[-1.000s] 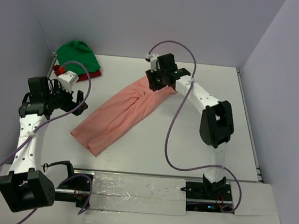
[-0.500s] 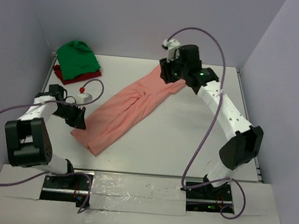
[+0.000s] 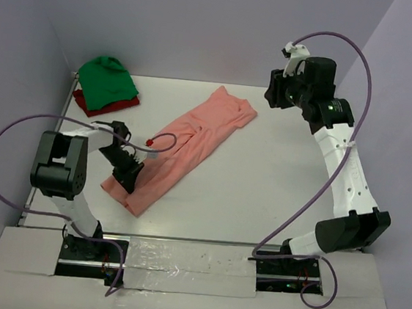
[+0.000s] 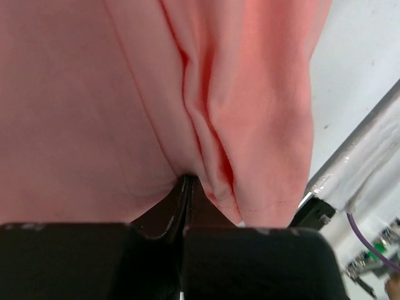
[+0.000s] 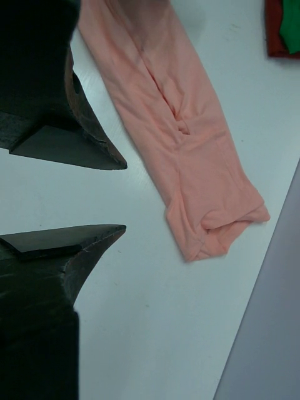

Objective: Fold and stack the t-shirts
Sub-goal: Rotate the tshirt 90 degrees

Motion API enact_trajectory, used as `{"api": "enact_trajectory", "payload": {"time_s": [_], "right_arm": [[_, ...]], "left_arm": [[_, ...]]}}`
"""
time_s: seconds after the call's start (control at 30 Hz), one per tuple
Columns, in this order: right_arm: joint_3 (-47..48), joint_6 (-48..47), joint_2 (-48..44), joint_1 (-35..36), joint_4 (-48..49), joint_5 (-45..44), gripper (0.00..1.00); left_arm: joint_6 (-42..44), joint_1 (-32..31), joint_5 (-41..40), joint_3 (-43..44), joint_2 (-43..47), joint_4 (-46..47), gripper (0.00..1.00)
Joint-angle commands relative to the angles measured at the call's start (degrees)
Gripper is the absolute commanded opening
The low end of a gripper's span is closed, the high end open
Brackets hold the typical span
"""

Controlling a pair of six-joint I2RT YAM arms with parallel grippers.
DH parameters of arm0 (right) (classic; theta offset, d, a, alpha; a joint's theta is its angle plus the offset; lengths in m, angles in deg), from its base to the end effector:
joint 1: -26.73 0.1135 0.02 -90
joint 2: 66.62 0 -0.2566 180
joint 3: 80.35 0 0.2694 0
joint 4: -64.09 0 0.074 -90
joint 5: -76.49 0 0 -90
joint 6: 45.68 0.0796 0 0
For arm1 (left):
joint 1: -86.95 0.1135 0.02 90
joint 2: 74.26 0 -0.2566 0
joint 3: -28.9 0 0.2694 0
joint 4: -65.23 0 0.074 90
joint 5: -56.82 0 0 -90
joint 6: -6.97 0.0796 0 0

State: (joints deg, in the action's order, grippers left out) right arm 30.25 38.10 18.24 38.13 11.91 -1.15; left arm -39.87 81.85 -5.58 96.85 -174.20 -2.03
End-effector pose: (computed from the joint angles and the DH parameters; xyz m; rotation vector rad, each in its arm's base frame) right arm 0.3648 0.0909 0.4185 -0.4449 1.9824 0.2760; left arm 0.2652 -0.0607 0.0809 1.1854 2.7937 -0.7846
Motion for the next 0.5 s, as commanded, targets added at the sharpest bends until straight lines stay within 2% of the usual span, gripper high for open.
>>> {"api": "enact_trajectory", "payload": {"time_s": [0.0,0.2,0.33,0.47], "right_arm": [[3.1,0.2,-5.5,-1.0,-1.8,-0.2,0.48],[4.7,0.2,-8.3,-2.5,-3.9,-0.6,0.49],[5.6,0.4,-8.7,-3.0,-5.2,-0.8,0.50],[5.5,0.6,-9.4,-3.5,-5.4,-1.7,0.50]], "left_arm": [[0.1,-5.9,-5.2,1.3,-6.0,4.5,0.00],[-1.2,-16.9,-4.4,7.4,-11.8,2.0,0.00],[-2.2,-25.2,1.0,15.0,-16.3,-0.8,0.00],[-2.8,-33.7,9.0,27.0,-20.6,-3.2,0.00]]}}
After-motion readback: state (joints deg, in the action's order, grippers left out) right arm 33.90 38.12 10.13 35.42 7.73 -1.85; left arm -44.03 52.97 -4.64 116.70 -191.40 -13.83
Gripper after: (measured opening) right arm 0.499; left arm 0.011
